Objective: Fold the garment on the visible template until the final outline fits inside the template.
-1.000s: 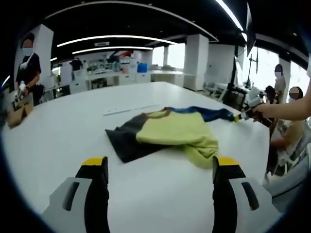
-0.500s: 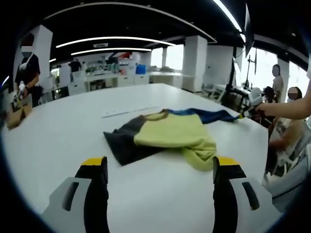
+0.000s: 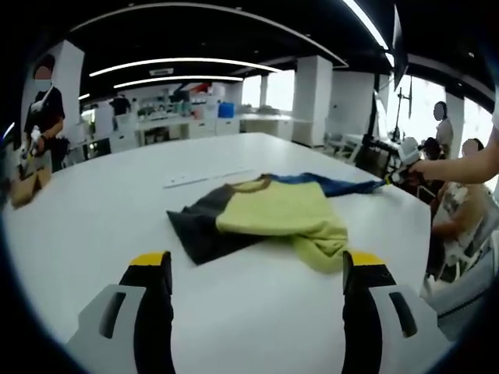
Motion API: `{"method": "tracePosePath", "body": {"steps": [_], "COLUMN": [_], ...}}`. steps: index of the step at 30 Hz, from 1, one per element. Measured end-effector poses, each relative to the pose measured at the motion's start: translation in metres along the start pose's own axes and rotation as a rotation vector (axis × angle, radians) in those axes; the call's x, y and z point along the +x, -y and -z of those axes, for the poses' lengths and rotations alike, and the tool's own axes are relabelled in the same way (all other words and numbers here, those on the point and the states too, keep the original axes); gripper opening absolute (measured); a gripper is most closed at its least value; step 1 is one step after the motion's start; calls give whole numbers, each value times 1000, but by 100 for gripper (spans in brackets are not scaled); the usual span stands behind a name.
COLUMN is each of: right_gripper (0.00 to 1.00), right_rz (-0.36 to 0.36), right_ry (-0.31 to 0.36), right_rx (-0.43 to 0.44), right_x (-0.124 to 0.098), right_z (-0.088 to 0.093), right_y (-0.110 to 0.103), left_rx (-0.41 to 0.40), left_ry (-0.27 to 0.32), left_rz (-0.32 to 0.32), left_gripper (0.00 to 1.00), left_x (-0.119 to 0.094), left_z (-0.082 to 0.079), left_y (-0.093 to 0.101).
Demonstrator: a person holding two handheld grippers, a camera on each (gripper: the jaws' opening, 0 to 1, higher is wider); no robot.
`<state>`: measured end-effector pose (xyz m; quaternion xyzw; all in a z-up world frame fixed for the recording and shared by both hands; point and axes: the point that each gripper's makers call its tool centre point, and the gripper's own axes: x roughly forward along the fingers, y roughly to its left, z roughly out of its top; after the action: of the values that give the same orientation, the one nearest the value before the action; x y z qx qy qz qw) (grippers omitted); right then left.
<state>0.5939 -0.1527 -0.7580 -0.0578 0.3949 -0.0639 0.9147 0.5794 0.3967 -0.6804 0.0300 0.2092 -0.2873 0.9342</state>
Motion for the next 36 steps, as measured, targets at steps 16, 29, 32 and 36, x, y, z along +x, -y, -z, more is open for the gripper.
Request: {"method": "tracePosePath", "body": {"steps": [16, 29, 32, 36], "right_gripper": [0, 0, 0, 0], "right_rz": [-42, -56, -53, -58], "right_ry": [-25, -64, -64, -67], "right_rx": [3, -29, -26, -23], "right_x": [5, 13, 10, 11], "right_z": [2, 7, 6, 6], "right_y": [23, 35, 34, 34], "left_rx": [11, 10, 11, 10], "left_ry": [-4, -7, -7, -4], "left_rz": [5, 7, 6, 4], "left_gripper": [89, 91, 91, 92], "left_x": [-3, -4, -5, -5], "left_z": [-1, 0, 0, 0], "left_y": [1, 2, 2, 1]}}
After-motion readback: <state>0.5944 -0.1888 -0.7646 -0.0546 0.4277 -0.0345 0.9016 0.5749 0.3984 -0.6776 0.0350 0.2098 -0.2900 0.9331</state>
